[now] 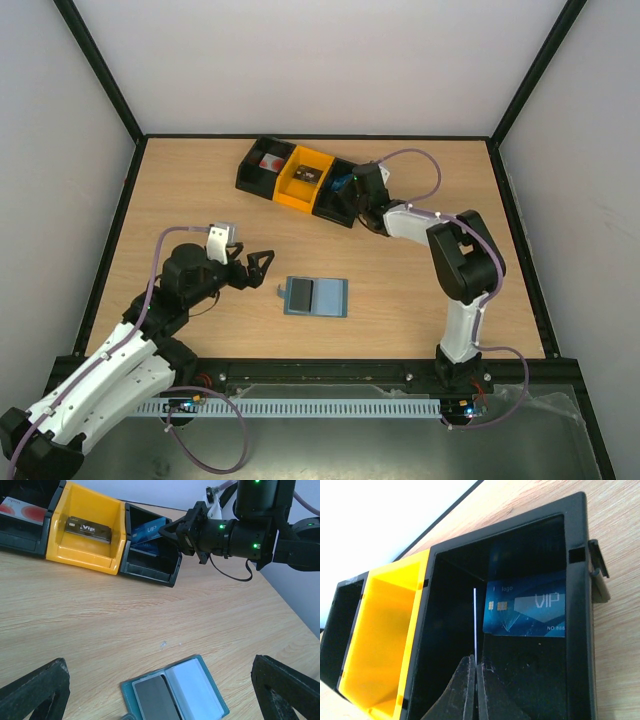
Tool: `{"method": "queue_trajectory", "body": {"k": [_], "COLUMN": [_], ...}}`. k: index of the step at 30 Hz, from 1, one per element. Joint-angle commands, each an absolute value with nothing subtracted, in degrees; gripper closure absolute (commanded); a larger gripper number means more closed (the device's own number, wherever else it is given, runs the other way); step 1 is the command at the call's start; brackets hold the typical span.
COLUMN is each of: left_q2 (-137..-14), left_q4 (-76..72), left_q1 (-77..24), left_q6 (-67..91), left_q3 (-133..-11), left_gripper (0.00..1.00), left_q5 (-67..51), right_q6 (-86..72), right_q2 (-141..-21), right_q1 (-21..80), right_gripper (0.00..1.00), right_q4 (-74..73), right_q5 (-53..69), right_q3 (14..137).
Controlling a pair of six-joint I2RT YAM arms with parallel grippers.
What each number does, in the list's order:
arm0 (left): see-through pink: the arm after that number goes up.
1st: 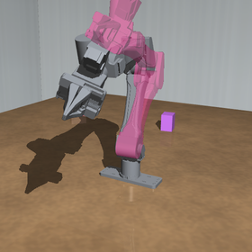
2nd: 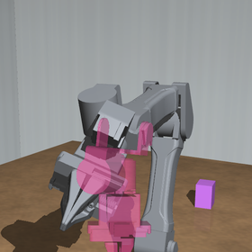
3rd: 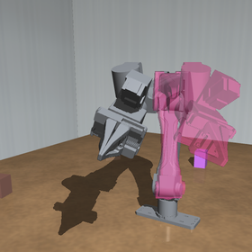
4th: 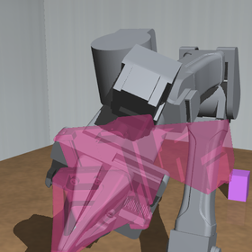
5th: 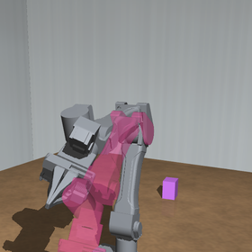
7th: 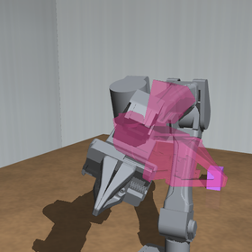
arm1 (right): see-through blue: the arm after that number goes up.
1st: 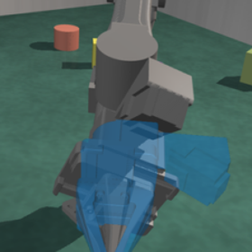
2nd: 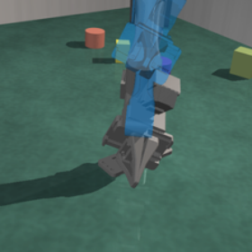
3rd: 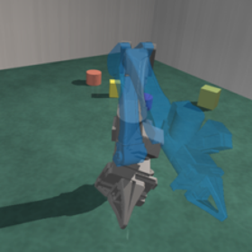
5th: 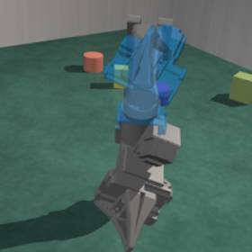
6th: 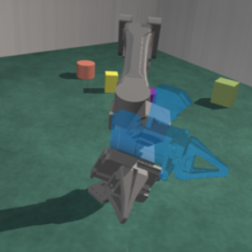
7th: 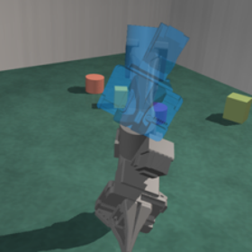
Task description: Take the credit cards out of the card holder
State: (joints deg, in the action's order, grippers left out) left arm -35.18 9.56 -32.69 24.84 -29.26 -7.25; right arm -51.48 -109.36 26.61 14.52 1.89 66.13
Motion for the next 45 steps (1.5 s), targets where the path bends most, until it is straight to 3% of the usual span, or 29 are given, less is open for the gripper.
{"method": "queue_trajectory", "body": {"k": [1, 21, 35, 45], "left_q2": [-34.62, -33.72, -35.15, -41.87], "left_q4": [9.31, 9.22, 10.03, 14.21], "left_q1": [-32.32, -32.29, -32.34, -32.37], "left_q6": [24.30, 24.67, 25.40, 26.15], "left_q3": [-28.91, -28.45, -28.74, -31.67], "left_gripper": [0.00, 0.00, 0.00, 0.00], "left_q5": [-6.80, -5.80, -5.15, -4.43], "right_q6": [-52.00, -52.46, -52.07, -51.86], "right_q2": [-111.50, -118.90, -118.08, -115.27], "right_q1": [25.87, 24.43, 24.35, 24.30], "right_gripper": [0.98, 0.97, 0.74, 0.65], "right_q4": [14.42, 12.06, 4.37, -6.00], "right_q5": [-0.09, 2.38, -1.72, -4.28], "right_q3": [69.13, 75.57, 79.75, 84.22]}}
